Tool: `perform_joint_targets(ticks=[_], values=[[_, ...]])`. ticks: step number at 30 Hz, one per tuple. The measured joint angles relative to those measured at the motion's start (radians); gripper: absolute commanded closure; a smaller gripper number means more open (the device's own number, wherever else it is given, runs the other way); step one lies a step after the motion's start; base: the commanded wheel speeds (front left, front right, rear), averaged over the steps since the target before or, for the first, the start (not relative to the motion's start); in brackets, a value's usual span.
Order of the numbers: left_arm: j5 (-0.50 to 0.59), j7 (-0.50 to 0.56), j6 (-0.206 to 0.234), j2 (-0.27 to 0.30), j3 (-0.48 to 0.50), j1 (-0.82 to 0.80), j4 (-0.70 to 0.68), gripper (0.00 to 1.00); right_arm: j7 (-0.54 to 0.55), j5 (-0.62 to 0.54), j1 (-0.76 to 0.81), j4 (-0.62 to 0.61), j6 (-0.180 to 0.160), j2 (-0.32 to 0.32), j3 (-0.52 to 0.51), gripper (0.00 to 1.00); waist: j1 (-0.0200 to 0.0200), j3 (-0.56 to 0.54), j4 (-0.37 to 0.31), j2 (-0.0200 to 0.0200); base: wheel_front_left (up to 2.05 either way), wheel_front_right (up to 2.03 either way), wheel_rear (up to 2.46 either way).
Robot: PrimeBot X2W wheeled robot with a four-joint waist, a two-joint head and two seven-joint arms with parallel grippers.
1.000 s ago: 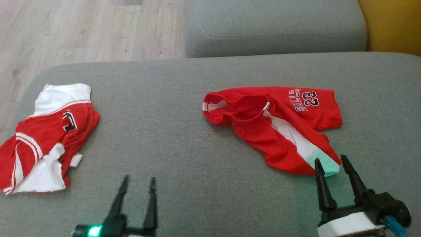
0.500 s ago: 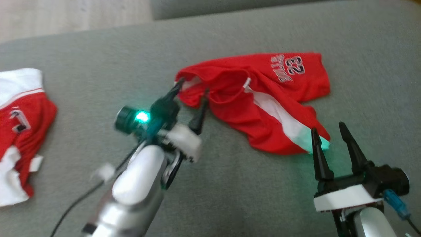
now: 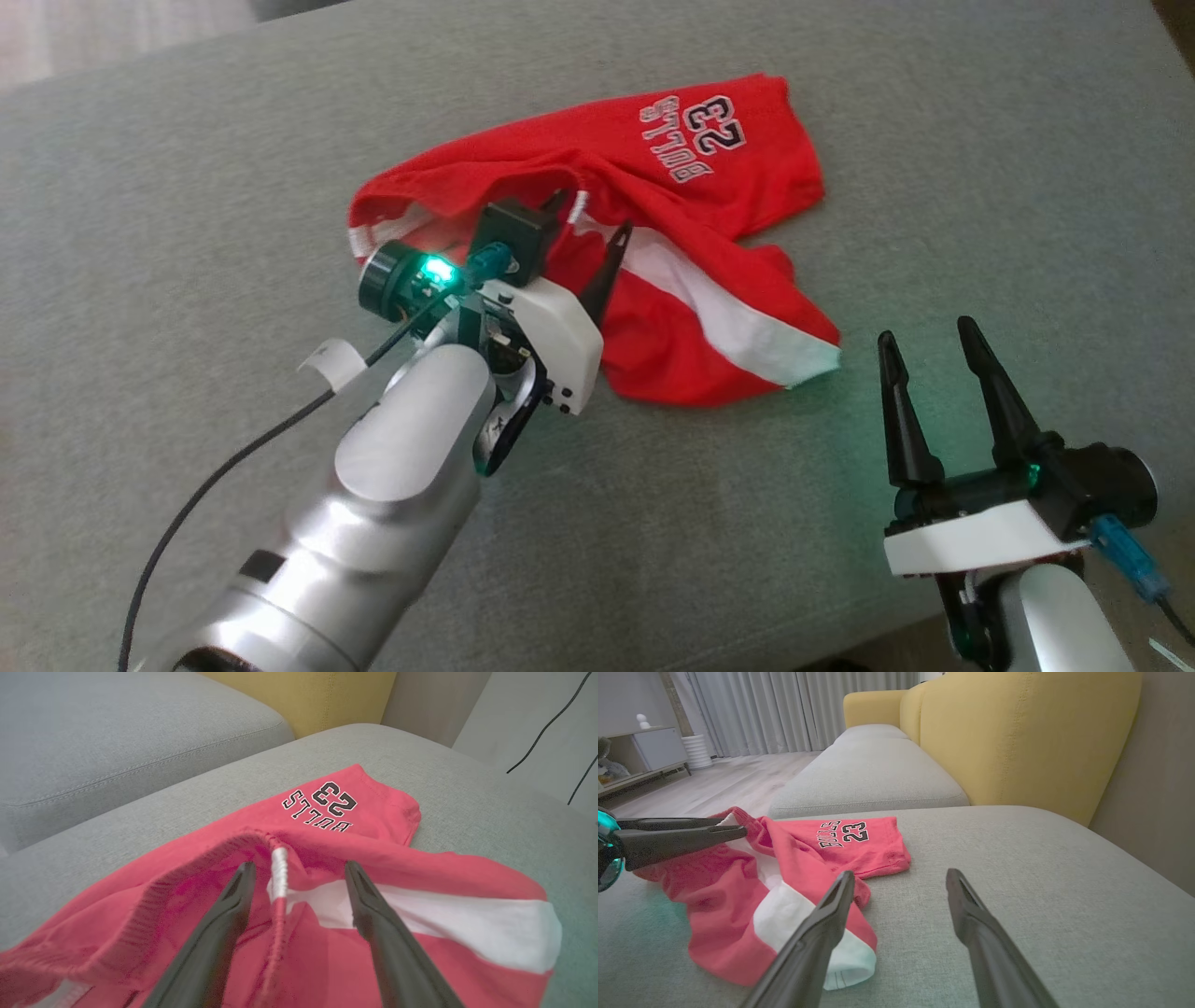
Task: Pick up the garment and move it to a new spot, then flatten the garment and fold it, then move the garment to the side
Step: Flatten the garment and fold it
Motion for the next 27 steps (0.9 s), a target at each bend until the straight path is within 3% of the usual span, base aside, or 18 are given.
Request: perform_joint_targets(ticks=[1,2,4,11,15,22,27], values=[[0.0,-0.007,0.0,0.0,0.0,-0.005,0.009,0.07,0.0,0.003,0.0,0.0,0.0,0.0,-0.001,0.0,0.0,0.003,-0.009,0.0,0.0,0.0,0.0],[0.0,-0.017,0.0,0.0,0.0,-0.009,0.016,0.35,0.0,0.006,0.0,-0.001,0.0,0.0,-0.001,0.0,0.0,0.005,-0.017,0.0,0.0,0.0,0.0],[0.0,-0.05,0.0,0.0,0.001,-0.022,0.033,1.0,0.0,0.007,0.0,-0.001,0.0,0.0,-0.003,0.0,0.0,0.008,-0.031,0.0,0.0,0.0,0.0],[-0.021,-0.054,-0.017,0.0,0.0,-0.03,0.051,1.0,0.0,0.007,0.001,-0.002,0.0,0.0,-0.014,0.0,-0.0001,0.0,-0.01,0.0,0.0,0.0,0.0],[-0.044,-0.069,-0.053,0.018,0.007,-0.045,0.014,1.0,0.0,0.018,0.004,0.011,0.0,0.0,-0.014,0.0,-0.0001,-0.003,0.031,0.0,0.0,0.0,0.0],[-0.042,-0.049,-0.072,0.168,0.04,-0.097,-0.084,1.0,0.0,0.08,0.007,0.077,0.0,0.0,-0.022,0.0,-0.0001,-0.019,0.111,0.0,0.0,0.0,0.0],[-0.078,-0.031,-0.081,0.209,0.06,-0.073,-0.134,1.0,0.0,0.115,0.009,0.13,0.0,0.0,0.001,0.0,-0.0001,-0.035,0.149,0.0,0.0,0.0,0.0]])
